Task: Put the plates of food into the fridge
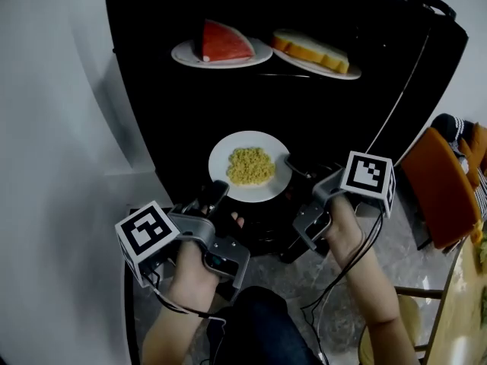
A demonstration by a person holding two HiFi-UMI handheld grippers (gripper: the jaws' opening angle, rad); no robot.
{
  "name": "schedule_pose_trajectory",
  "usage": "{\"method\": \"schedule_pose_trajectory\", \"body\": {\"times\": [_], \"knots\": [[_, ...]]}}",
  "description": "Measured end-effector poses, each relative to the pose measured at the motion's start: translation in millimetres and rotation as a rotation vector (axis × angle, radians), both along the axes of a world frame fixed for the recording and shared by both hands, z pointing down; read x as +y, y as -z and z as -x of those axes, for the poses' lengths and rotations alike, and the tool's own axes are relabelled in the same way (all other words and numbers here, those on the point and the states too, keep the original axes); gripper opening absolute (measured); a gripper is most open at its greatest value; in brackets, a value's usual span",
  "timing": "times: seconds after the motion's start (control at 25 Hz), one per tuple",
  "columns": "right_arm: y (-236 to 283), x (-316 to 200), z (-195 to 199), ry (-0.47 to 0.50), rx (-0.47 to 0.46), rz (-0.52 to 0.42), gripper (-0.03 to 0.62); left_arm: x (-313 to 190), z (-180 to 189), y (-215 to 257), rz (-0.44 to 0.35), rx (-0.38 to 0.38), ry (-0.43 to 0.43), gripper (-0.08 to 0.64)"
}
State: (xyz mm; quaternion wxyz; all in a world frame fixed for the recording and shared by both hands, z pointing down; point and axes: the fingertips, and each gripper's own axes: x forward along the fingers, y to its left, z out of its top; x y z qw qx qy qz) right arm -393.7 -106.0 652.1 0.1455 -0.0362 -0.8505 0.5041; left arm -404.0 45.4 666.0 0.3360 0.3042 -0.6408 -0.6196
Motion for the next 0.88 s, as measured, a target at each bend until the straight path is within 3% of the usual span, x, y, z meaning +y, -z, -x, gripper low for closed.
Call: {"method": "schedule_pose_trajectory", "body": {"times": [0.28,0.52,0.76,0.88], "knots": [[-6,-4,5,-0.001,0.028,-0.092,0.025,-7,0,5,-0.053,0.045,0.014,0.017],[-15,-8,12,-0.043,0.075,-0.26,0.035,-10,3,-6,-0.092,0.07,0.027,0.018],[-3,-15,-5,-0.088,-0.046,-0.346,0.081,-8,13,-6,-0.135,0.084,0.057,0.018],[5,-6,-26,-0.09,-0.179,-0.431,0.078,-7,20,-6,-0.145,0.081,0.076,0.018]]}}
